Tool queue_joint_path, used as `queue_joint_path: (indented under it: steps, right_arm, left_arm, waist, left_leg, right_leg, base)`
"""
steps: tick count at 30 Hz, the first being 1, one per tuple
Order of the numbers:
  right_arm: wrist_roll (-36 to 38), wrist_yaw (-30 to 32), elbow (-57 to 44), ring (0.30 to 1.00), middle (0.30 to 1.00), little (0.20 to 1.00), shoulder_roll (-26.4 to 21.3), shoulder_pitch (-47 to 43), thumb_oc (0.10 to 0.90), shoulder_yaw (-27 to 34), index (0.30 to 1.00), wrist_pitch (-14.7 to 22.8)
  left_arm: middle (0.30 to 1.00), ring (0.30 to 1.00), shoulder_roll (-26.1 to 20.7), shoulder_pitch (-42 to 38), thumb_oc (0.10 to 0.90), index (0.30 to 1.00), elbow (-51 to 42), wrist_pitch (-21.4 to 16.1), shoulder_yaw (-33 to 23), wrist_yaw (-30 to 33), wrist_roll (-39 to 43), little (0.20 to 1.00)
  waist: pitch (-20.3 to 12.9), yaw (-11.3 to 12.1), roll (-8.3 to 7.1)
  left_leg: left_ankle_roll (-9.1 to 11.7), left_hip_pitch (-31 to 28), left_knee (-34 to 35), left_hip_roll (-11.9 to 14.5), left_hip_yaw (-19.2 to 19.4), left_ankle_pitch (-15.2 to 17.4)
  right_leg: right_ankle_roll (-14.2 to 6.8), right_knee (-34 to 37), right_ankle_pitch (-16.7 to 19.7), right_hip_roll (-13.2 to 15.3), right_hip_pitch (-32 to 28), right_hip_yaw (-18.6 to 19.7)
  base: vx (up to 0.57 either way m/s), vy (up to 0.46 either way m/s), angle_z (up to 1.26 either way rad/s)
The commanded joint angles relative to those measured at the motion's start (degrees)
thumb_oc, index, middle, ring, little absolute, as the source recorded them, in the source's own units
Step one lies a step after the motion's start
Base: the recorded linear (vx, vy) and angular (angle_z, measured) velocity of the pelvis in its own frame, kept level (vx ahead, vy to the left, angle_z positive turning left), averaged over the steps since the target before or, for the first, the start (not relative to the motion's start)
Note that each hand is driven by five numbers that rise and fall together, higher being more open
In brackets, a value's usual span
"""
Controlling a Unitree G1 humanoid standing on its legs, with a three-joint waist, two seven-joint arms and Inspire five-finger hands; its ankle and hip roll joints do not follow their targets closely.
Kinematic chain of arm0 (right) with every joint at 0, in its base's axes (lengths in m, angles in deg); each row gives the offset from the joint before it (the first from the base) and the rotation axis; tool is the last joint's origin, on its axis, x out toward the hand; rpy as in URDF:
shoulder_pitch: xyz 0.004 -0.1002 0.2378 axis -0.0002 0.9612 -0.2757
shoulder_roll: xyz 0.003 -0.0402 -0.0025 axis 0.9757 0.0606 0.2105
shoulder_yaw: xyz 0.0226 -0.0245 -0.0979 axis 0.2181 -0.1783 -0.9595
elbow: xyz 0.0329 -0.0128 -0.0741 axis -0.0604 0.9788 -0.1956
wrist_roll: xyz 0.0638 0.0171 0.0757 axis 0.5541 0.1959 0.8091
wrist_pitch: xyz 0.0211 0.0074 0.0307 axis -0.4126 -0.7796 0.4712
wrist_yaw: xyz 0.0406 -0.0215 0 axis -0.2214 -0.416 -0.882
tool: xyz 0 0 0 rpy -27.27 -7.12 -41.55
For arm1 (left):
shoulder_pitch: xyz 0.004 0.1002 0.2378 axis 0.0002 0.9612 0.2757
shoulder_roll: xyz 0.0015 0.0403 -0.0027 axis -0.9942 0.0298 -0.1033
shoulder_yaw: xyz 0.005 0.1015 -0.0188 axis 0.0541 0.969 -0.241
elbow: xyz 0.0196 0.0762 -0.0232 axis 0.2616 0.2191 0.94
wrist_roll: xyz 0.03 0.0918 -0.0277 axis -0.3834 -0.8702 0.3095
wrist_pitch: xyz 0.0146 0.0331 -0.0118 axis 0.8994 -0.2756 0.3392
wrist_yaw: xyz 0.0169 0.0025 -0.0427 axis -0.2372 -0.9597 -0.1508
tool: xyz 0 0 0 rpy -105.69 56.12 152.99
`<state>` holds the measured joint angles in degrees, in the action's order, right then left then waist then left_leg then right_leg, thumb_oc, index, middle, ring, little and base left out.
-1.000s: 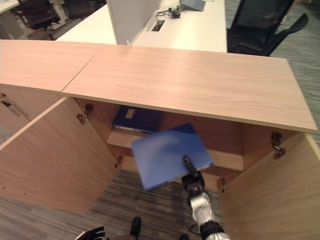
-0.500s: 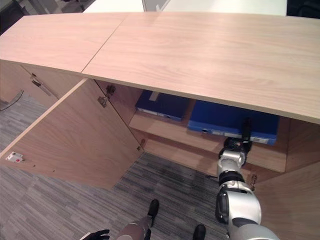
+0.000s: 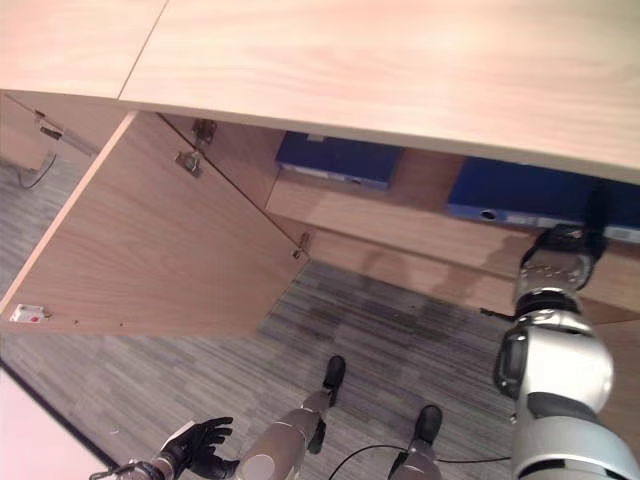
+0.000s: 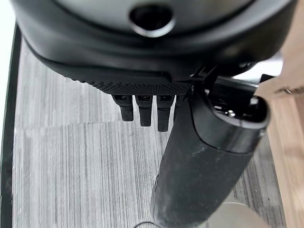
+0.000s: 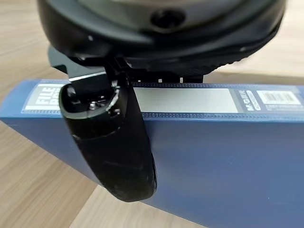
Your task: Put the empty folder in the office cabinet
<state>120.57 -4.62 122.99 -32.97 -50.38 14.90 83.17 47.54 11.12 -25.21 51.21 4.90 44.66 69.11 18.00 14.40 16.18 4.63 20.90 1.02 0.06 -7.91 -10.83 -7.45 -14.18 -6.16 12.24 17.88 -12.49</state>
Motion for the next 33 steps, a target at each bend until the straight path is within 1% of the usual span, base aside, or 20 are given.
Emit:
queue_joint_path:
  steps: [1, 3, 6, 8, 10, 12, 15, 16, 17, 18, 19, 20, 22, 23, 24, 26, 27, 28, 29, 33]
  right_arm:
    - [-4.4, -1.7, -7.2, 0.3, 0.3, 0.3, -7.3, -8.9, 0.4, -7.1, 0.3, 1.2]
    - [-5.0, -1.5, -7.0, 0.3, 0.3, 0.3, -7.9, -9.5, 0.4, -7.6, 0.3, 0.9]
    - [-6.9, -1.0, -6.0, 0.3, 0.3, 0.3, -9.8, -12.5, 0.4, -10.7, 0.3, 0.2]
    - [-7.9, -0.5, -5.7, 0.3, 0.3, 0.3, -10.6, -14.1, 0.4, -12.4, 0.3, -0.2]
    - [-8.9, 0.0, -6.0, 0.3, 0.3, 0.3, -11.0, -15.3, 0.4, -13.7, 0.3, -0.2]
    - [-9.4, 0.2, -6.4, 0.3, 0.3, 0.3, -11.4, -16.3, 0.4, -14.9, 0.3, -0.2]
    - [-9.7, 0.6, -6.4, 0.3, 0.3, 0.3, -11.9, -17.7, 0.4, -16.7, 0.3, -0.3]
    - [-9.7, 0.6, -6.4, 0.3, 0.3, 0.3, -11.9, -17.7, 0.4, -16.7, 0.3, -0.3]
    - [-10.5, 0.8, -6.4, 0.3, 0.3, 0.3, -12.6, -18.6, 0.4, -17.8, 0.3, -0.7]
    - [-11.0, 1.0, -6.3, 0.3, 0.3, 0.3, -12.9, -18.8, 0.4, -18.3, 0.3, -0.8]
    - [-11.0, 1.0, -6.2, 0.3, 0.3, 0.3, -13.0, -19.0, 0.4, -18.4, 0.3, -0.9]
    - [-11.4, 1.1, -6.0, 0.3, 0.3, 0.3, -13.3, -19.5, 0.4, -18.9, 0.3, -0.9]
    - [-12.2, 1.5, -6.0, 0.486, 0.486, 0.486, -14.0, -20.4, 0.524, -19.7, 0.486, -1.2]
    - [-12.3, 1.7, -6.2, 0.705, 0.705, 0.705, -14.4, -20.8, 0.67, -20.2, 0.705, -1.2]
    - [-12.4, 1.9, -6.2, 0.9, 0.9, 0.9, -14.5, -21.1, 0.8, -20.3, 0.9, -1.2]
    - [-13.4, 3.2, -5.5, 0.9, 0.9, 0.9, -15.0, -22.4, 0.8, -21.4, 0.9, -1.5]
    - [-13.9, 5.0, -5.2, 0.9, 0.9, 0.9, -13.0, -23.9, 0.8, -21.7, 0.9, -1.7]
    - [-14.1, 5.3, -5.3, 0.9, 0.9, 0.9, -13.3, -24.4, 0.8, -22.1, 0.9, -1.7]
    - [-13.8, 5.6, -5.3, 0.9, 0.9, 0.9, -14.1, -24.8, 0.8, -22.2, 0.9, -2.4]
    - [-14.3, 5.7, -3.1, 0.9, 0.9, 0.9, -17.6, -24.0, 0.8, -23.9, 0.9, -3.1]
  left_arm:
    - [0.9, 0.9, -6.9, 0.2, 0.8, 0.9, 0.2, -0.6, 1.3, -0.2, 2.0, 0.9]
    - [0.9, 0.9, -7.0, 0.3, 0.8, 0.9, 0.1, -0.5, 1.3, -0.2, 2.1, 0.9]
    - [0.9, 0.9, -8.4, 0.3, 0.8, 0.9, -0.4, -0.6, 2.0, -0.2, 2.6, 0.9]
    - [0.9, 0.9, -9.0, 0.4, 0.8, 0.9, -0.6, -0.5, 2.2, 0.1, 3.0, 0.9]
    - [0.9, 0.9, -9.4, 0.7, 0.8, 0.9, -0.7, -0.5, 2.1, 0.5, 3.6, 0.9]
    - [0.9, 0.9, -9.5, 0.9, 0.8, 0.9, -0.9, -0.5, 1.9, 0.7, 4.4, 0.9]
    - [0.9, 0.9, -9.6, 2.0, 0.8, 0.9, -1.7, -0.6, 2.3, 0.4, 5.5, 0.9]
    - [0.9, 0.9, -9.6, 2.1, 0.8, 0.9, -1.7, -0.7, 2.3, 0.4, 5.5, 0.9]
    - [0.9, 0.9, -9.9, 2.5, 0.8, 0.9, -2.3, -0.8, 2.4, 0.1, 5.7, 0.9]
    - [0.9, 0.9, -10.0, 2.9, 0.8, 0.9, -2.6, -0.8, 2.4, 0.0, 5.8, 0.9]
    - [0.9, 0.9, -10.0, 2.9, 0.8, 0.9, -2.7, -0.8, 2.4, 0.0, 5.8, 0.9]
    - [0.9, 0.9, -10.1, 3.1, 0.8, 0.9, -2.7, -0.9, 2.3, 0.0, 5.9, 0.9]
    - [0.9, 0.9, -10.4, 3.8, 0.8, 0.9, -2.7, -0.8, 1.8, 0.0, 6.8, 0.9]
    - [0.9, 0.9, -10.3, 4.1, 0.8, 0.9, -2.6, -0.7, 1.4, 0.1, 7.2, 0.9]
    - [0.9, 0.9, -10.3, 4.2, 0.8, 0.9, -2.5, -0.7, 1.4, 0.1, 7.3, 0.9]
    - [0.9, 0.9, -10.5, 4.3, 0.8, 0.9, -2.3, -1.0, 1.6, 0.5, 6.7, 0.9]
    - [0.9, 0.9, -8.9, 0.1, 0.8, 0.9, -3.8, 0.7, 6.1, 0.2, 5.4, 0.9]
    - [0.9, 0.9, -8.5, -0.6, 0.8, 0.9, -3.7, 1.0, 6.5, 0.3, 5.5, 0.9]
    - [0.9, 0.9, -7.8, -0.2, 0.8, 0.9, -2.5, 0.5, 6.1, 0.4, 5.7, 0.9]
    - [0.9, 0.9, -6.2, 3.0, 0.8, 0.9, 1.7, -0.4, 3.4, 1.9, 3.8, 0.9]
  waist:
    - [-1.1, 1.6, -0.01]
    - [-1.2, 1.7, 0.19]
    - [-0.1, 1.6, 0.72]
    - [0.0, 1.4, 0.43]
    - [0.6, 1.4, 0.59]
    - [0.4, 1.1, 0.31]
    - [0.2, 1.0, 0.22]
    - [0.6, 1.1, 0.45]
    - [0.0, 1.1, 0.38]
    - [0.2, 1.2, 0.71]
    - [-0.2, 1.1, 0.5]
    - [-0.3, 1.1, 0.6]
    - [-0.2, 1.4, 1.14]
    - [-0.3, 1.5, 1.33]
    - [-0.7, 1.4, 1.14]
    - [-0.6, 1.6, 1.72]
    - [-0.7, 0.7, 1.12]
    - [-0.9, 0.7, 1.12]
    - [-0.3, 1.0, 1.68]
    - [-0.7, 2.1, 3.06]
  left_leg:
    - [1.1, 2.6, -13.4, -0.7, 2.9, 13.7]
    - [1.1, 3.4, -14.5, -0.9, 2.6, 14.2]
    - [1.2, 8.0, -21.2, -1.0, 2.3, 16.6]
    - [1.3, 9.8, -24.6, -1.3, 1.9, 19.3]
    - [1.1, 11.7, -26.7, -1.1, 1.9, 19.0]
    - [1.1, 12.8, -28.7, -1.4, 1.7, 21.2]
    - [1.3, 13.8, -28.1, -1.6, 1.5, 21.1]
    - [1.2, 14.2, -27.9, -1.5, 1.7, 19.8]
    - [1.6, 13.6, -26.6, -1.7, 1.5, 20.5]
    - [1.6, 13.9, -25.9, -1.6, 1.5, 18.9]
    - [1.7, 13.4, -25.9, -1.7, 1.4, 20.1]
    - [1.8, 13.2, -25.1, -1.7, 1.4, 19.9]
    - [1.9, 13.3, -23.5, -1.7, 1.4, 18.0]
    - [2.0, 13.0, -22.6, -1.8, 1.3, 17.6]
    - [2.2, 12.4, -22.2, -1.9, 1.1, 18.7]
    - [2.3, 11.6, -19.6, -2.0, 1.1, 16.6]
    - [2.4, 11.0, -18.5, -1.9, 1.1, 16.4]
    - [2.5, 10.4, -18.3, -2.1, 1.0, 17.5]
    - [2.4, 10.5, -17.4, -2.1, 1.0, 15.9]
    - [2.5, 6.5, -12.1, -2.0, 0.1, 13.9]
  right_leg:
    - [0.3, -13.0, -9.4, 0.1, 6.9, 4.2]
    - [0.4, -14.5, -9.9, 0.2, 7.9, 4.6]
    - [0.9, -21.8, -12.8, 1.0, 12.5, 5.7]
    - [1.0, -25.5, -15.6, 1.2, 14.4, 7.0]
    - [1.4, -27.8, -15.3, 1.5, 16.4, 6.8]
    - [1.5, -30.1, -17.4, 1.6, 17.5, 7.7]
    - [1.6, -30.8, -17.6, 1.4, 19.2, 7.9]
    - [1.7, -30.6, -16.2, 1.5, 19.7, 7.5]
    - [1.5, -30.4, -17.5, 1.4, 19.6, 7.8]
    - [1.6, -30.0, -15.9, 1.6, 20.2, 7.4]
    - [1.4, -30.1, -17.3, 1.5, 19.8, 7.8]
    - [1.4, -29.8, -17.2, 1.5, 19.8, 7.7]
    - [1.4, -29.4, -15.7, 1.6, 20.6, 7.3]
    - [1.4, -29.4, -15.7, 1.6, 20.7, 7.3]
    - [1.2, -29.5, -17.2, 1.6, 20.2, 7.8]
    - [1.1, -29.1, -15.6, 1.8, 20.8, 7.4]
    - [1.1, -28.8, -15.7, 1.7, 20.8, 7.3]
    - [1.0, -29.0, -17.1, 1.7, 20.3, 7.8]
    - [1.0, -28.4, -15.6, 1.6, 20.7, 7.3]
    - [0.8, -25.7, -14.8, 1.6, 18.4, 6.3]
  base:
    - [-0.03, -0.008, 0.22]
    - [-0.02, -0.016, 0.2]
    - [0.02, -0.048, 0.1]
    - [0.11, -0.062, 0.21]
    - [-0.04, -0.025, 0.2]
    - [0.07, -0.055, 0.05]
    - [0.02, -0.033, -0.01]
    - [0.05, -0.029, 0.02]
    - [-0.06, 0.025, 0.05]
    - [0.13, -0.021, 0.05]
    - [0.0, 0.0, 0.0]
    - [0.0, 0.0, 0.0]
    - [-0.05, 0.028, -0.05]
    - [0.14, -0.019, -0.08]
    - [0.14, -0.018, -0.05]
    - [0.0, 0.025, 0.06]
    - [0.03, 0.005, 0.05]
    - [0.01, 0.003, 0.04]
    - [-0.01, 0.0, 0.08]
    - [-0.02, 0.005, -0.02]
